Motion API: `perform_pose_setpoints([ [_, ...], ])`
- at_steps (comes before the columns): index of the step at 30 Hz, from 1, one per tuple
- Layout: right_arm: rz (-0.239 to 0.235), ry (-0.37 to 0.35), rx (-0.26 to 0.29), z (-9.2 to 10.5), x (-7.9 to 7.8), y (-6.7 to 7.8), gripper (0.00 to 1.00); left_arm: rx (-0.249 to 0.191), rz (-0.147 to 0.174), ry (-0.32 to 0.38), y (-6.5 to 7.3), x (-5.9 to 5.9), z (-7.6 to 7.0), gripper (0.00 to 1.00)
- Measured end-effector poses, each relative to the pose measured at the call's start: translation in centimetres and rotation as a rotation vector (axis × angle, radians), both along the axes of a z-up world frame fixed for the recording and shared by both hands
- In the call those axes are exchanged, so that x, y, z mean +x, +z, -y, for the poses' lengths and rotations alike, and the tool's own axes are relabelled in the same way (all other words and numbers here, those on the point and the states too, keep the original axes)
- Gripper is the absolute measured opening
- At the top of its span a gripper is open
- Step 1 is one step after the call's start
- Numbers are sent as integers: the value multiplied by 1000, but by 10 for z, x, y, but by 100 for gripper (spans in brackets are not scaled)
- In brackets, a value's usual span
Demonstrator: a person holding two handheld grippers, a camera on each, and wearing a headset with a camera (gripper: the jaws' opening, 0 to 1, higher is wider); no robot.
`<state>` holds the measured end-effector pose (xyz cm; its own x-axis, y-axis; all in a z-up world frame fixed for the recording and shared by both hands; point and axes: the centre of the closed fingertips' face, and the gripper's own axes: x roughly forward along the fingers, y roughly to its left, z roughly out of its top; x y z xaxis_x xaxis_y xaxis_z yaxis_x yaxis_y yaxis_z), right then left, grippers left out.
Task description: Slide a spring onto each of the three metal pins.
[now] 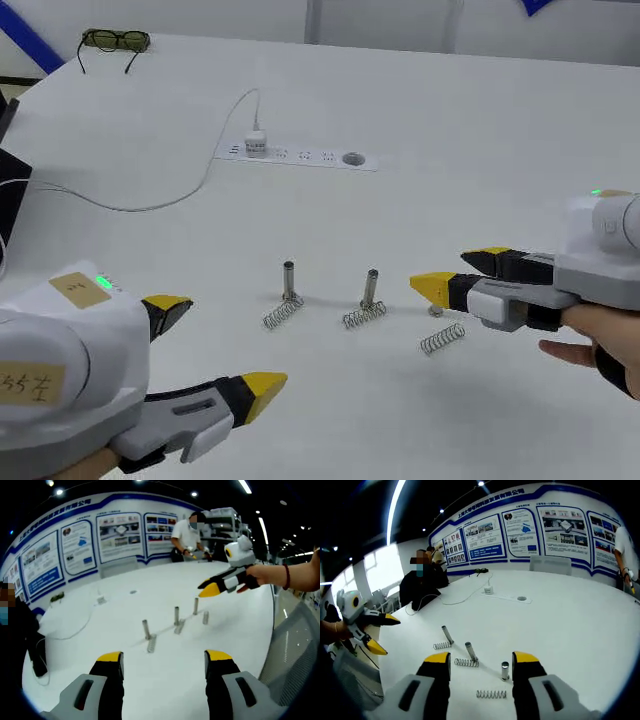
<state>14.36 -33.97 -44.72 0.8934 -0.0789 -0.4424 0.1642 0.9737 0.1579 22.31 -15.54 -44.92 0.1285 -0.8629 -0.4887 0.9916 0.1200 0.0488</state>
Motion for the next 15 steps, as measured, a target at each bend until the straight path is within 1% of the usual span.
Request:
perform_pose_setpoints([
  [4, 8, 26, -1, -7, -3, 3, 52, 7, 1, -12, -6, 3, 6, 64],
  [10, 38, 64, -1, -18, -3, 9, 54, 9, -20, -21, -15, 10, 14, 61],
  [12, 45, 80, -12, -21, -3, 10, 54, 13, -21, -24, -18, 13, 18, 60],
  [15, 48, 97, -23, -23, -4, 10, 55, 19, -10, -28, -22, 17, 22, 57],
])
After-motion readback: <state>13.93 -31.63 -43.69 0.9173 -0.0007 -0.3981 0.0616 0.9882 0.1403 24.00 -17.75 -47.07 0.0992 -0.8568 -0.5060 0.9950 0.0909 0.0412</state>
